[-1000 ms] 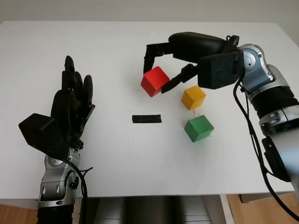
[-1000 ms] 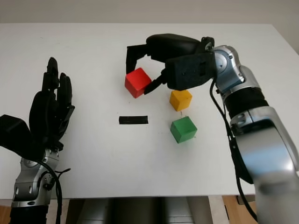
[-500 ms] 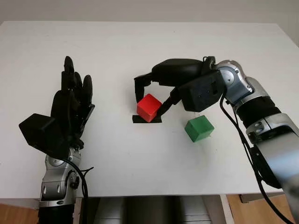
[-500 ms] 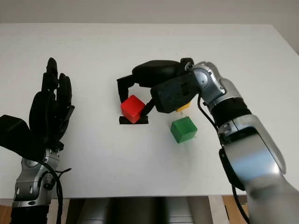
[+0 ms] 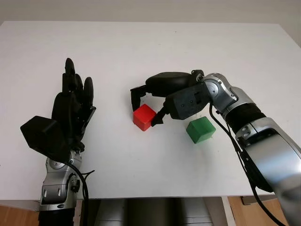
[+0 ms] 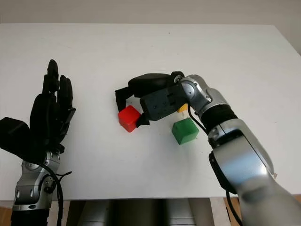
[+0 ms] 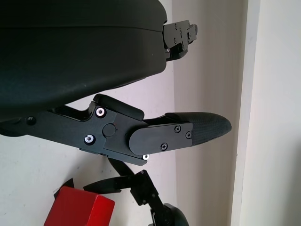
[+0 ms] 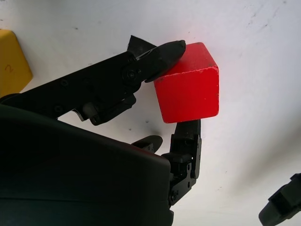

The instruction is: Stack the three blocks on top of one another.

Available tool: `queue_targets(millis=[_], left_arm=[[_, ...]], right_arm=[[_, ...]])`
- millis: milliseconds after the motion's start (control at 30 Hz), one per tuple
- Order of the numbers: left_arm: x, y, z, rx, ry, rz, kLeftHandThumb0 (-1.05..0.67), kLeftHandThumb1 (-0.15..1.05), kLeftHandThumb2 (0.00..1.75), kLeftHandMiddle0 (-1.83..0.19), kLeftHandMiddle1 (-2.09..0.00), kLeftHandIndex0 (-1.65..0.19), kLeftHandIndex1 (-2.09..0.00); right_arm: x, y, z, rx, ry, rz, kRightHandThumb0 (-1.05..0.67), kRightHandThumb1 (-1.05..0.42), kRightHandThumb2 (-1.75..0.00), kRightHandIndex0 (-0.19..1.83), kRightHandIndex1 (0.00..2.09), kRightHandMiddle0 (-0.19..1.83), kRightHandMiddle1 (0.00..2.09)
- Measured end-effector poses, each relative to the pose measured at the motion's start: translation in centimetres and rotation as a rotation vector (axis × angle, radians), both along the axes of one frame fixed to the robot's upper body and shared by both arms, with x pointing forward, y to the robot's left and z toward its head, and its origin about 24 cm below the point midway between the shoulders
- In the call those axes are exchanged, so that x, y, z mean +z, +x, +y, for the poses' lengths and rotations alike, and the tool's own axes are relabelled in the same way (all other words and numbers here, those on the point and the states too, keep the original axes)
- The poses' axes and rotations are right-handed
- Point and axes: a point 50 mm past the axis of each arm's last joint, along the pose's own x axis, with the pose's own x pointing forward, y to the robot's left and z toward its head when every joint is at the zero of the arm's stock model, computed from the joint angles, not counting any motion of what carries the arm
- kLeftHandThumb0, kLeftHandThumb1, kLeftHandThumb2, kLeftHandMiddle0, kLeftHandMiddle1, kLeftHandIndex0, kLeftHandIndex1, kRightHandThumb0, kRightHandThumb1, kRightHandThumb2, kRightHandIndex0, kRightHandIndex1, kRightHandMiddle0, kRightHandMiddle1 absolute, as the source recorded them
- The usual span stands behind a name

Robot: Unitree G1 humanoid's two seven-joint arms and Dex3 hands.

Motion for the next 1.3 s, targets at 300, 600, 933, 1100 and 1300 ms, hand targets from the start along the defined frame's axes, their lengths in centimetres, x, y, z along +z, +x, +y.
queue_targets(millis=[300,600,933,1100,1300], left_arm=[[0.0,0.0,0.0,0.003,-0.001,0.005,-0.7,1.05,0.51,0.19,-0.04,0.16,-0.05],[0.0,0.0,0.1,0.003,0.001,0.007,-0.7,1.05,0.5,0.19,-0.04,0.15,-0.06],[0.0,0.0,0.1,0.002,0.0,0.007,-0.7,1.05,0.51,0.19,-0.04,0.15,-0.06],[0.0,0.0,0.0,-0.001,0.002,0.007,-0.69,1.05,0.53,0.19,-0.03,0.16,-0.05],[0.0,0.0,0.0,0.0,0.001,0.006,-0.7,1.05,0.51,0.19,-0.04,0.16,-0.06]], right_arm=[[0.1,0.4,-0.2,-0.027,-0.01,-0.027,-0.44,-0.95,-0.05,0.32,0.21,0.37,1.55],[0.2,0.5,-0.6,-0.047,-0.012,-0.025,-0.44,-0.94,-0.05,0.32,0.23,0.36,1.59],[0.1,0.6,-0.8,-0.06,-0.032,0.002,-0.65,-0.86,-0.05,0.19,0.18,0.17,1.06],[0.0,0.6,-0.9,-0.056,-0.059,0.01,-0.8,-0.82,-0.05,0.07,0.06,0.06,0.48],[0.4,0.4,-1.5,-0.027,-0.101,-0.004,-0.93,-0.83,-0.05,-0.17,0.0,-0.18,0.13]])
